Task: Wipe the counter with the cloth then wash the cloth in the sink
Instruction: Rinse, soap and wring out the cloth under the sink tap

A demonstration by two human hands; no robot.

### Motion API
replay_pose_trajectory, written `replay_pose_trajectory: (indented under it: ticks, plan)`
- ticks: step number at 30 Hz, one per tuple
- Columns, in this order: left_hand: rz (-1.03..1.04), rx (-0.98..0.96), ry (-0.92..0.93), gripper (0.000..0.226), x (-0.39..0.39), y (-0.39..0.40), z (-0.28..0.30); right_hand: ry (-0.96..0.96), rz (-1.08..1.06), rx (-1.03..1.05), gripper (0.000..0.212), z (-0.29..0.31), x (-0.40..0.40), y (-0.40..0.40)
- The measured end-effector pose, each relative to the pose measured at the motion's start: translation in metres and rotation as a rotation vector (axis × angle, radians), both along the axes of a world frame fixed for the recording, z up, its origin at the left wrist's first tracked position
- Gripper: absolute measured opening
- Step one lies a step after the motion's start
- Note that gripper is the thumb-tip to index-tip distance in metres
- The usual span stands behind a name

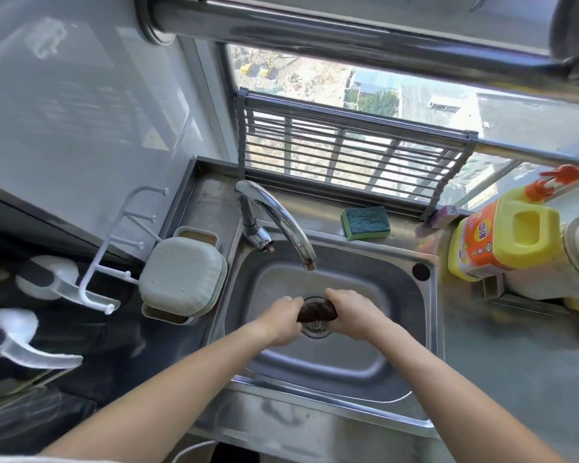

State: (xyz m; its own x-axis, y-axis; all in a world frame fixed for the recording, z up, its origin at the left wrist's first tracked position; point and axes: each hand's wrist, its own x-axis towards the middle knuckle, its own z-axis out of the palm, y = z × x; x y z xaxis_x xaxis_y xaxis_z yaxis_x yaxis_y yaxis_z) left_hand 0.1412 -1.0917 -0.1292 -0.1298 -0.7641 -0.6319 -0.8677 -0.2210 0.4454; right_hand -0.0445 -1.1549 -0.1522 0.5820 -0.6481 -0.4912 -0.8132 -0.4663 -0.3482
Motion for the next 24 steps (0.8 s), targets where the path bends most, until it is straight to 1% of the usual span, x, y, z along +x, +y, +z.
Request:
replay_pose_trajectory:
  ticks: [2,4,5,7,9,11,13,15,16,17,18,19,22,24]
  plan:
    - [0.044,-0.127,-0.018,0.022,0.009,0.005,-0.013,-0.143,-0.101,0.072,0.034,0.005,-0.007,0.004]
    - [0.112,-0.191,0.030,0.030,0.016,0.008,-0.017,-0.313,-0.273,0.140,0.034,0.011,-0.019,0.009]
    - [0.124,-0.154,0.066,0.038,0.020,0.010,-0.018,-0.397,-0.369,0.197,0.034,0.015,-0.024,0.013]
    - [0.047,0.021,0.107,0.058,0.026,0.014,-0.012,-0.587,-0.538,0.350,0.035,0.021,-0.031,0.020]
    - [-0.008,0.122,0.163,0.072,0.027,0.016,-0.004,-0.753,-0.674,0.480,0.035,0.026,-0.031,0.025]
    - [0.063,0.101,0.314,0.081,0.024,0.017,0.003,-0.799,-0.742,0.518,0.034,0.029,-0.026,0.028]
    - [0.154,0.044,0.514,0.082,0.017,0.016,0.008,-0.779,-0.761,0.529,0.033,0.030,-0.021,0.030]
    - [0.241,0.082,0.748,0.069,0.009,0.015,0.011,-0.744,-0.760,0.551,0.032,0.035,-0.017,0.032]
    - [0.299,0.095,0.817,0.061,0.005,0.016,0.012,-0.725,-0.749,0.546,0.032,0.038,-0.016,0.031]
    - [0.348,0.076,0.826,0.052,0.003,0.015,0.013,-0.706,-0.731,0.520,0.031,0.040,-0.015,0.030]
    - [0.379,0.033,0.783,0.044,0.003,0.014,0.014,-0.678,-0.704,0.477,0.030,0.043,-0.014,0.029]
    - [0.384,-0.022,0.698,0.039,0.004,0.011,0.014,-0.639,-0.677,0.426,0.028,0.046,-0.014,0.028]
    - [0.311,-0.211,0.361,0.038,0.019,0.005,0.007,-0.547,-0.653,0.342,0.026,0.055,-0.021,0.019]
    - [0.297,-0.289,0.258,0.040,0.029,0.005,0.004,-0.536,-0.674,0.336,0.013,0.062,-0.025,0.017]
